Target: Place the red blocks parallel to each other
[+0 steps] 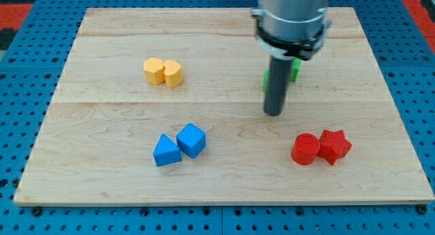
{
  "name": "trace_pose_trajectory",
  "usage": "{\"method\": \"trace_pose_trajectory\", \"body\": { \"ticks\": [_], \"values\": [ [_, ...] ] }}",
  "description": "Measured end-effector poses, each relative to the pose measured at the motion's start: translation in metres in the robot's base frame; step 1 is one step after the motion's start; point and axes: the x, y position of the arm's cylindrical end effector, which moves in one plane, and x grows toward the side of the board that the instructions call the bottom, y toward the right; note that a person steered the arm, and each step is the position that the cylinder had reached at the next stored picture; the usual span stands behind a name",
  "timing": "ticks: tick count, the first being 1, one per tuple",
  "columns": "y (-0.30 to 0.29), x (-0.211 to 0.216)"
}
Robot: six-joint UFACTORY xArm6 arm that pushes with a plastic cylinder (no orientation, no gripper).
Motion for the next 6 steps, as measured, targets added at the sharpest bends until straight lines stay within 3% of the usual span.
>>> {"method": "trace_pose_trajectory", "body": {
  "ticks": [3,4,5,6],
  "values": [
    [0.087,-0.001],
    [0.139,0.06],
    [0.142,0.089],
    [0.071,0.088]
  ]
}}
